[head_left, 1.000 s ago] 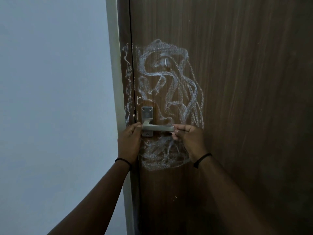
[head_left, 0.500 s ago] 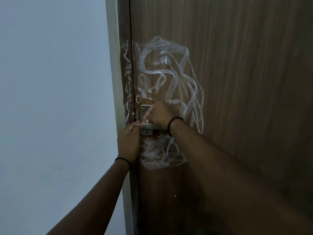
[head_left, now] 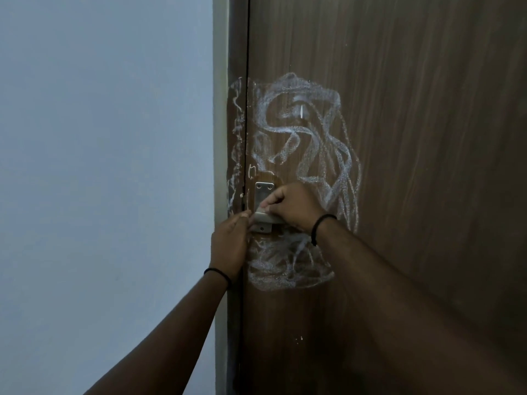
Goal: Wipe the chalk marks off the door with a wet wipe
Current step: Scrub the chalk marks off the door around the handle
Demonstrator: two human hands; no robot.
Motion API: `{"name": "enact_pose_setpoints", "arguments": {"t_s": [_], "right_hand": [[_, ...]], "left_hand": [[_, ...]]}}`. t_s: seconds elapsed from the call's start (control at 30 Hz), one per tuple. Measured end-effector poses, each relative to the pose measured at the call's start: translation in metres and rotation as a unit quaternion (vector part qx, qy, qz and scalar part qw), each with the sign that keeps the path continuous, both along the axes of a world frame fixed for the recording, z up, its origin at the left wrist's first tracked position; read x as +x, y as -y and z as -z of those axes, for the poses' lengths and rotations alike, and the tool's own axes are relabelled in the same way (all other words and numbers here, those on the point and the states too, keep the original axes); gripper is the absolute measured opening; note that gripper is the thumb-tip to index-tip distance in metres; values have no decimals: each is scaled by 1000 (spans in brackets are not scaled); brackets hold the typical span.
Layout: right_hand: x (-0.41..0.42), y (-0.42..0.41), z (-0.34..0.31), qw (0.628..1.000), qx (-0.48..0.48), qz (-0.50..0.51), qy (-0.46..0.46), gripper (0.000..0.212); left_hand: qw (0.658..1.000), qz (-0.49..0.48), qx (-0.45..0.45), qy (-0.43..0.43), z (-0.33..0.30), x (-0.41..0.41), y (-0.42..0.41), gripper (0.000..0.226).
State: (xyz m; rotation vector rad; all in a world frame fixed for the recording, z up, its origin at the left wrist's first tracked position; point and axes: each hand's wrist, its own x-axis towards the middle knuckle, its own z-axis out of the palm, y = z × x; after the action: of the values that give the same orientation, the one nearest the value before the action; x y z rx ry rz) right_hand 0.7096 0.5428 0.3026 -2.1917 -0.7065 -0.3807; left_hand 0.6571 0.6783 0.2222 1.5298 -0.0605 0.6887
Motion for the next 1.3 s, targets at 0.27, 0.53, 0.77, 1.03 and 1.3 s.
{"name": "enact_pose_setpoints", "arguments": {"t_s": [0.27,0.53,0.77,1.03,1.3], "right_hand": [[0,-27,17,992,33,28,116,5],[8,-8,23,994,99,-11,44,21],[14,11,42,991,80,67,79,22],[13,11,48,988,82,76,104,22],[11,11,52,987,99,76,102,20]], "left_hand": [[988,-99,96,65,-3,3,-1,36],[978,-134,152,51,-16,22,-3,19],[990,-110,-74,-56,-21,46,1,14],[951,23,-278,-131,2,48,7,7],[913,178,-347,-117,17,34,24,14]]}}
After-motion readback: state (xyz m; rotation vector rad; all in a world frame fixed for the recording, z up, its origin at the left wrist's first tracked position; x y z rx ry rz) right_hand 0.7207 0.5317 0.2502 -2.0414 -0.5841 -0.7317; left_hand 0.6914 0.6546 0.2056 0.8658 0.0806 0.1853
